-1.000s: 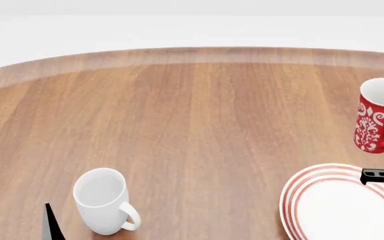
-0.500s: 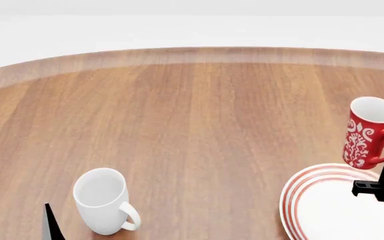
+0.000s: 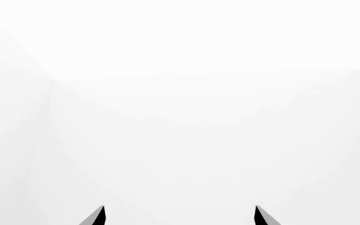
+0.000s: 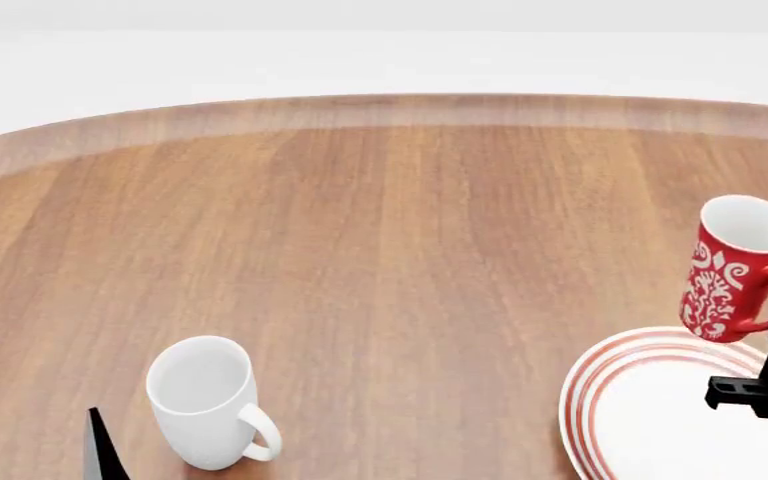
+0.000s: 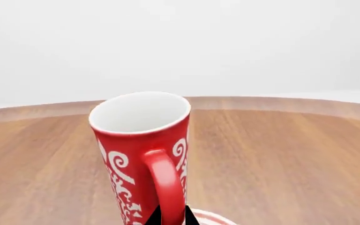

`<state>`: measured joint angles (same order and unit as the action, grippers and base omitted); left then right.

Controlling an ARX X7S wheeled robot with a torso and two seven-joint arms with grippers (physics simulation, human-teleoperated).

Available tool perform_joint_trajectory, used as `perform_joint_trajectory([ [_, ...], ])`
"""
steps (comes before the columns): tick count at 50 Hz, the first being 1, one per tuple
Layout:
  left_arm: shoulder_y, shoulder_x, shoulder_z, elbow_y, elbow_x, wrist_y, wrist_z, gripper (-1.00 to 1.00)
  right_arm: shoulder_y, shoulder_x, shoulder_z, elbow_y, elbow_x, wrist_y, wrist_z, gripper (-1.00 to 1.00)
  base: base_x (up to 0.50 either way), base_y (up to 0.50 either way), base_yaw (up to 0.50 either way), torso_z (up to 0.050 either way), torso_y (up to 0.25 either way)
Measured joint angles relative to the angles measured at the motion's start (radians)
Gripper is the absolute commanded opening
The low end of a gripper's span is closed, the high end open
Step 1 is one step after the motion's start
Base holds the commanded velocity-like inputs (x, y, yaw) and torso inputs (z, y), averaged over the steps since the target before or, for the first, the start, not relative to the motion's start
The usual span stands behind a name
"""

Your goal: Pick up the red mug and put it on the plate

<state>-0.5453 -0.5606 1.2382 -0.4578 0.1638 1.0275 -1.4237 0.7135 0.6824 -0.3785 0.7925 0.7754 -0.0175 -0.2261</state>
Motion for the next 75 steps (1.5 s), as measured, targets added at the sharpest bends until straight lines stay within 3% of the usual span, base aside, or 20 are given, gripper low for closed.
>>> perform_joint_trajectory([
  [16, -0.003, -0.001, 0.004, 0.000, 0.005, 0.001, -0.008, 1.00, -0.038, 0.036, 0.023, -0.113, 0.036, 0.010, 0.007, -1.00, 0.00, 0.00, 0.00, 0.000, 0.000],
  [51, -0.011, -0.003, 0.016, 0.002, 0.017, -0.002, -0.023, 1.00, 0.151, -0.117, 0.003, 0.407, -0.082, -0.221, -0.127, -1.00, 0.00, 0.00, 0.00, 0.000, 0.001],
  [75, -0.008, -0.004, 0.004, 0.008, 0.041, -0.012, -0.030, 1.00, 0.176, -0.152, 0.054, 0.510, -0.166, -0.261, -0.167, -1.00, 0.00, 0.00, 0.00, 0.000, -0.044],
])
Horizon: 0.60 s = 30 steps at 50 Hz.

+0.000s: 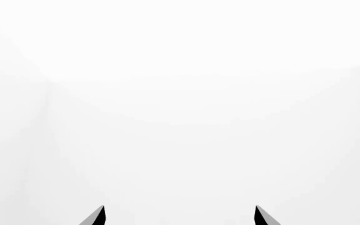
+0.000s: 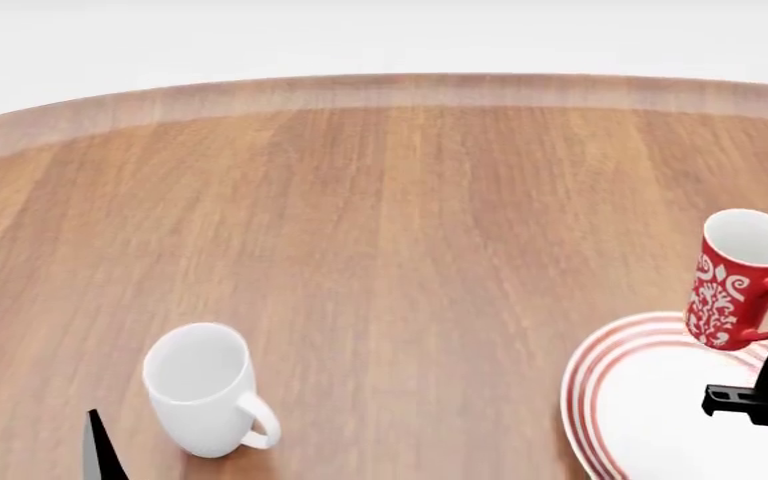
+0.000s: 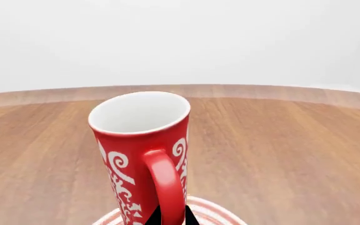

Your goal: Pick up the red mug and put it on the plate

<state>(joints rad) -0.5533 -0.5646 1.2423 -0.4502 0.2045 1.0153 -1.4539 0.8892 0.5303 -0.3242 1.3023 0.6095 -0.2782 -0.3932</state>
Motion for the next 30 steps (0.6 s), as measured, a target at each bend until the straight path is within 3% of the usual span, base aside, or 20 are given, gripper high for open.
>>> perform_joint_trajectory([
  [30, -0.023, -0.001, 0.035, -0.009, 0.017, 0.019, -0.040, 1.00, -0.005, -0.004, 0.129, 0.007, -0.116, 0.007, -0.015, -1.00, 0.00, 0.00, 0.00, 0.000, -0.090],
])
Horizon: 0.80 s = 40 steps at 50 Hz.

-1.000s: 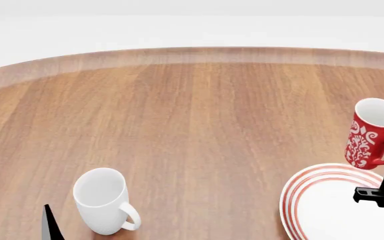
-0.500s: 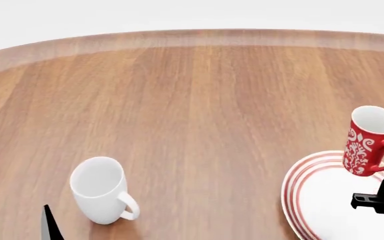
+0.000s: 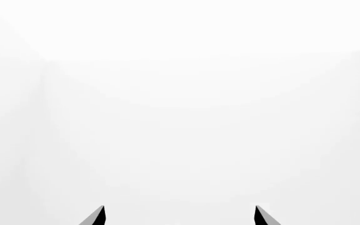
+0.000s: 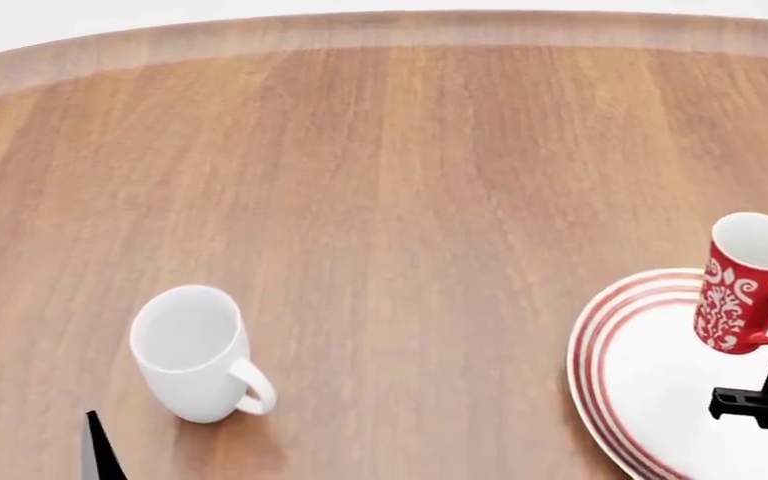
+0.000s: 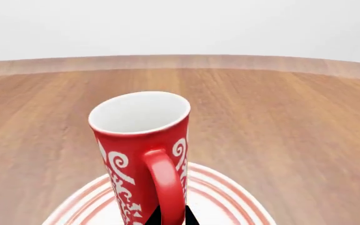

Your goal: Pick up the red mug and put it on the plate

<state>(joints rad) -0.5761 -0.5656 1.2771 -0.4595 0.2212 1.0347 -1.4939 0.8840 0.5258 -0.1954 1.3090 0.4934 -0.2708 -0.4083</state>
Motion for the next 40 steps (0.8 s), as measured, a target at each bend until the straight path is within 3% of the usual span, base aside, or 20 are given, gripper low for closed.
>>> perform_joint_trajectory([
  [26, -0.007, -0.001, 0.011, 0.001, 0.009, -0.001, -0.018, 1.00, -0.004, -0.011, 0.131, 0.000, -0.128, 0.012, -0.008, -1.00, 0.00, 0.00, 0.00, 0.000, -0.078],
  [40, -0.018, -0.002, 0.027, -0.001, 0.019, 0.005, -0.043, 1.00, -0.004, -0.016, 0.200, 0.000, -0.194, 0.017, -0.022, -1.00, 0.00, 0.00, 0.00, 0.000, -0.003],
])
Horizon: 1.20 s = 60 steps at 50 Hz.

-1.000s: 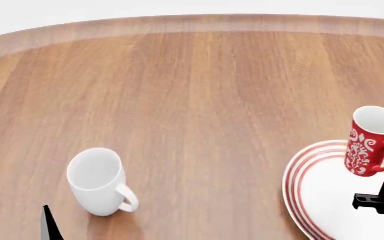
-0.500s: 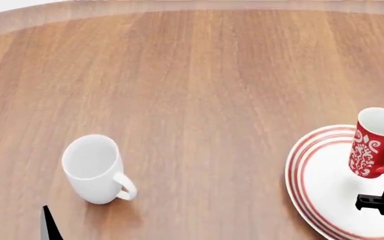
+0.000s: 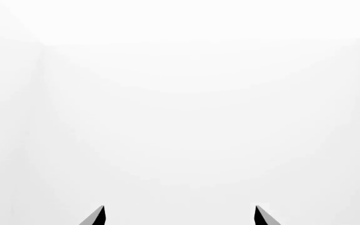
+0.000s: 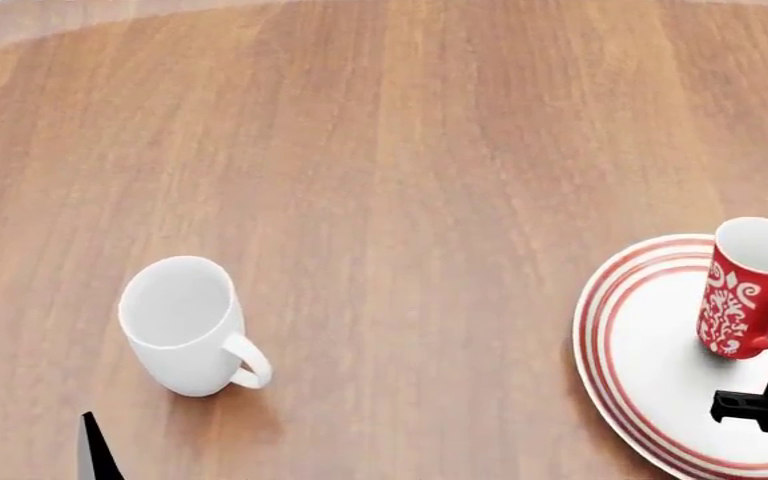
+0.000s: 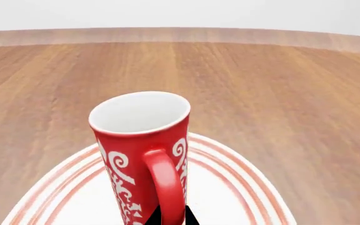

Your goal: Pick up the red mug and put it on the plate

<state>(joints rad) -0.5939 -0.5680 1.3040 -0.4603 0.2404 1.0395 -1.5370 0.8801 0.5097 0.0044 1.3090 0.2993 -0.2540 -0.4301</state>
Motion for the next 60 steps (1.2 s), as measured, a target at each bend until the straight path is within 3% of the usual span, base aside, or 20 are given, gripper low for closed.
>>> perform_joint_trajectory([
  [41, -0.010, -0.001, 0.011, 0.001, 0.020, 0.004, -0.021, 1.00, -0.033, -0.031, 0.232, -0.007, -0.187, 0.011, -0.050, -1.00, 0.00, 0.00, 0.00, 0.000, 0.000],
  [42, -0.009, -0.001, 0.011, 0.001, 0.020, 0.004, -0.022, 1.00, -0.034, -0.032, 0.236, -0.008, -0.191, 0.010, -0.052, 1.00, 0.00, 0.00, 0.00, 0.000, 0.000],
  [60, -0.009, -0.001, 0.008, 0.001, 0.028, 0.005, -0.023, 1.00, -0.060, -0.042, 0.250, -0.002, -0.259, -0.002, -0.087, 1.00, 0.00, 0.00, 0.00, 0.000, 0.000],
])
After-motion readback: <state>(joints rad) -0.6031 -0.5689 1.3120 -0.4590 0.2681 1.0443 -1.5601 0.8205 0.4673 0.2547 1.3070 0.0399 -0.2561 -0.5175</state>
